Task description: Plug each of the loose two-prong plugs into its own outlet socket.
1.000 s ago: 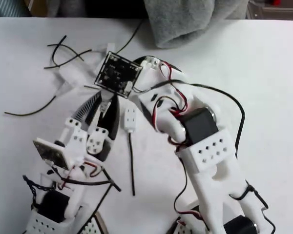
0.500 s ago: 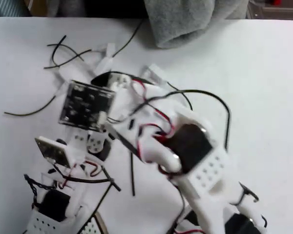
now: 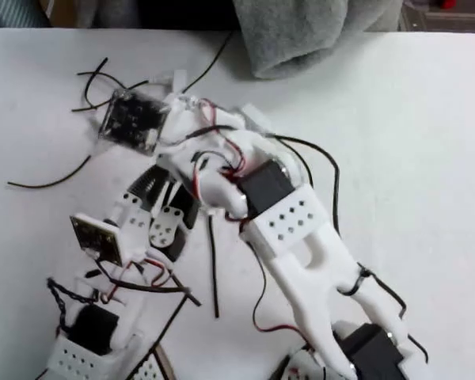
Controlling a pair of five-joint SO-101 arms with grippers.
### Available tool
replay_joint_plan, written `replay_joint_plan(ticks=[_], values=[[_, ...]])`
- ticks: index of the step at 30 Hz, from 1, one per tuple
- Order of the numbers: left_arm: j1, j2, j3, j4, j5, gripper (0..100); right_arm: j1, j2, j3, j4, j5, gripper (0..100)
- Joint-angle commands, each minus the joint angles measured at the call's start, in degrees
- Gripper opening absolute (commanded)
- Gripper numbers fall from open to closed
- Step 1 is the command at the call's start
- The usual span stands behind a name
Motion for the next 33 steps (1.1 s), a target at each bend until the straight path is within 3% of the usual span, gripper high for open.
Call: replay_joint_plan(ticks=[1,14,20,24,27,33], values=[[-0.1,-0.8,-1.3,-0.7,-0.1,2,6.7,0.1,-0.1,-0.6,3.1,1.9],[-0.1,-0.8,-1.2,-0.4,-0.1,2,7.6,-8.7,-0.1,0.0,3.4,1.9],[-0.1,-0.8,-1.1,-0.4,-0.2,2,7.9,-18.4,-6.3,12.7,1.3,1.9],[-3.1,-0.6,-1.1,-0.4,-0.2,2,14.2,-22.2,-7.3,23.3,-6.2,1.9],[-5.8,-0.4,-1.1,-0.4,-0.1,2,22.9,-22.6,-2.3,28.2,-11.5,1.9],[-5.9,5.5,-4.9,-0.4,-0.1,2,35.0,-22.9,20.5,24.1,-14.6,1.9]])
